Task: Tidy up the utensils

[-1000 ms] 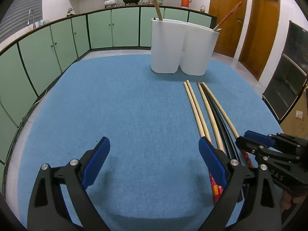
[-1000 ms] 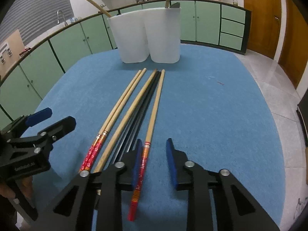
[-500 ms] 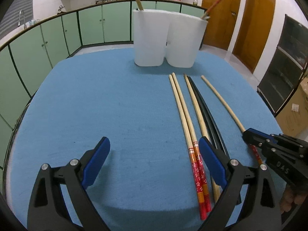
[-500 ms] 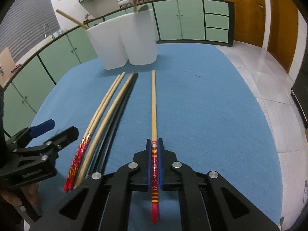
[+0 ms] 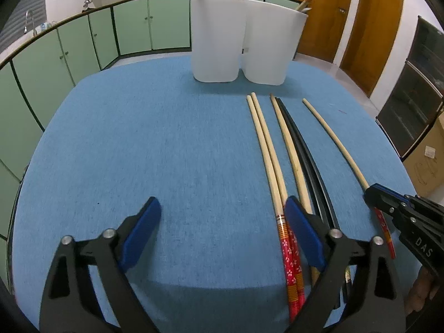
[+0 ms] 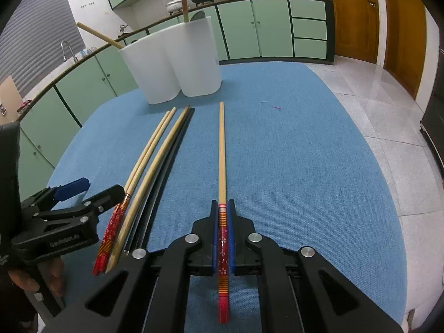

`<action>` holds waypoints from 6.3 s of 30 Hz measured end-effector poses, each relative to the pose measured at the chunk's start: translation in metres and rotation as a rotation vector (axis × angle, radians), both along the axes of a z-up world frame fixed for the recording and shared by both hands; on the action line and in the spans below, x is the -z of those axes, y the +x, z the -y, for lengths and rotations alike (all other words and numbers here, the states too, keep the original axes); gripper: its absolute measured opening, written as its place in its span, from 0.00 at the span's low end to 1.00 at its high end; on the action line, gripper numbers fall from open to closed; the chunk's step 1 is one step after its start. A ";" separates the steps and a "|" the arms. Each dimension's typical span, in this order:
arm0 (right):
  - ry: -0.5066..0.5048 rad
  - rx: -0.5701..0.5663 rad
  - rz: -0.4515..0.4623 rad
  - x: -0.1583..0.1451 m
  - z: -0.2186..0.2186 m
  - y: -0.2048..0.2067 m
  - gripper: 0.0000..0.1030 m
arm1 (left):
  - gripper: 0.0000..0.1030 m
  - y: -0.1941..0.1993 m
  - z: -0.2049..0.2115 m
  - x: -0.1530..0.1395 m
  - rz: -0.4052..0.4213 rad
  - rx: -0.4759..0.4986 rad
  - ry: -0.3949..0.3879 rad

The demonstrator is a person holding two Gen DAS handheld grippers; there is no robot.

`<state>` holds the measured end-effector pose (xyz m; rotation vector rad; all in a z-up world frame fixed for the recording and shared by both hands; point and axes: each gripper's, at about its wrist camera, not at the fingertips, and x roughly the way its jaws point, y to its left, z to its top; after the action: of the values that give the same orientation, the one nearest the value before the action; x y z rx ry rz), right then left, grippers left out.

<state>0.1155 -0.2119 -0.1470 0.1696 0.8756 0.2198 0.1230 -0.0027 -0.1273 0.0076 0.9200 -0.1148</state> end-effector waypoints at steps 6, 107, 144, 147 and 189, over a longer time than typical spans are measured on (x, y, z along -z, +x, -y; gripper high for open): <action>-0.001 0.000 0.000 0.000 0.000 0.000 0.06 | 0.81 0.005 0.007 0.004 -0.010 0.010 0.036; -0.055 -0.075 0.037 -0.001 -0.001 -0.050 0.06 | 0.05 -0.066 -0.032 -0.004 0.026 -0.057 0.002; 0.066 -0.087 0.401 -0.196 0.044 -0.029 0.06 | 0.05 -0.056 -0.030 -0.196 0.384 -0.008 -0.110; 0.064 -0.117 0.417 -0.209 0.040 -0.021 0.06 | 0.05 -0.050 -0.030 -0.205 0.403 0.003 -0.123; 0.034 -0.208 0.423 -0.224 -0.017 0.154 0.24 | 0.23 0.141 0.002 -0.186 0.318 0.065 -0.101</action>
<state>0.2700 -0.1945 0.0765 0.0592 0.4674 0.4474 0.2644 -0.0045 0.0588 -0.0374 0.5956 -0.2139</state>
